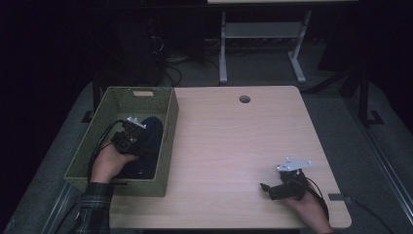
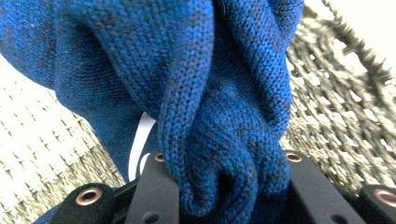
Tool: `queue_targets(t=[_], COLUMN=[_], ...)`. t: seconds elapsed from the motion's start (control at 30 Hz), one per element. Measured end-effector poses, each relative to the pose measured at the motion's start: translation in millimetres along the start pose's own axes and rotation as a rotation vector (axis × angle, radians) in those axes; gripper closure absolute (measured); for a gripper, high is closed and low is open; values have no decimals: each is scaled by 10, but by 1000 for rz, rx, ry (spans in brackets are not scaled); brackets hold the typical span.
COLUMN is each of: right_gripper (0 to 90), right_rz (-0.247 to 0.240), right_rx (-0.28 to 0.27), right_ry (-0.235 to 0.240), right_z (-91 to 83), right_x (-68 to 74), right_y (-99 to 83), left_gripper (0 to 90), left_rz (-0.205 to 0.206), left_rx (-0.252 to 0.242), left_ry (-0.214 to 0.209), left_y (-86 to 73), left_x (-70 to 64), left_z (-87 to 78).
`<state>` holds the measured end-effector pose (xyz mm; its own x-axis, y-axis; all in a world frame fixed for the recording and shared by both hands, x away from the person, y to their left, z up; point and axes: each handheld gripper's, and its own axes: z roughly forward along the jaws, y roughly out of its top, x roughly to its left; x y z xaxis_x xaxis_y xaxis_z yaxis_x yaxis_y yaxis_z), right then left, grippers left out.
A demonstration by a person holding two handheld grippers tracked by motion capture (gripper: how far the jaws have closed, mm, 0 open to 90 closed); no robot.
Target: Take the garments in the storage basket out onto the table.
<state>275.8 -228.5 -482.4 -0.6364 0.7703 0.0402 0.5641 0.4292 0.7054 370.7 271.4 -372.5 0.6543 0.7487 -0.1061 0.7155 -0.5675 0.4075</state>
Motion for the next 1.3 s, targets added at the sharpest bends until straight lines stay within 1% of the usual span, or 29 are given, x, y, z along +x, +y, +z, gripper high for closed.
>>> queue_targets(t=[0.1,0.13,0.17,0.23,0.37,0.4,0.43,0.57,0.6,0.63,0.7,0.73,0.83,0.9,0.93,0.97,1.03,1.07,1.1,1.13,1.3], right_gripper=[34,33,33,33,33,33,33,33,33,33,33,33,34,34,34,33,33,34,34,34,34], right_rz=[0,0,0,0,0,0,0,0,0,0,0,0,0,0,0,0,0,1,0,0,0], right_rx=[0,0,0,0,0,0,0,0,0,0,0,0,0,0,0,0,0,0,-1,-1,-1], right_ry=[0,0,0,0,0,0,0,0,0,0,0,0,0,0,0,0,0,0,0,0,0], right_z=[0,0,0,0,0,0,0,0,0,0,0,0,0,0,0,0,0,0,0,0,1], right_x=[0,0,0,0,0,0,0,0,0,0,0,0,0,0,0,0,0,0,0,0,-1], right_y=[0,0,0,0,0,0,0,0,0,0,0,0,0,0,0,0,0,0,0,0,0], left_gripper=[714,713,713,713,713,713,713,713,713,713,713,713,713,713,713,713,713,713,713,714,713], left_rz=[-2,4,4,-3,6,4,4,12,19,19,25,25,25,27,34,34,39,42,41,41,60], left_rx=[-4,-3,-3,-6,0,-7,-8,-7,-3,-3,1,1,-1,-1,2,-8,-8,-1,-3,-3,-15], left_ry=[-3,-8,-8,-22,-32,-33,-39,-36,-40,-40,-44,-44,-49,-45,-42,-49,-50,-48,-41,-41,-31], left_y=[12,23,23,34,53,57,67,91,108,108,132,132,153,160,170,188,202,217,240,240,326], left_x=[6,11,11,9,14,14,16,12,14,14,23,23,33,31,31,33,32,32,32,32,-1], left_z=[-36,-75,-75,-115,-181,-194,-239,-305,-352,-352,-419,-419,-501,-520,-547,-593,-626,-654,-701,-701,-859])
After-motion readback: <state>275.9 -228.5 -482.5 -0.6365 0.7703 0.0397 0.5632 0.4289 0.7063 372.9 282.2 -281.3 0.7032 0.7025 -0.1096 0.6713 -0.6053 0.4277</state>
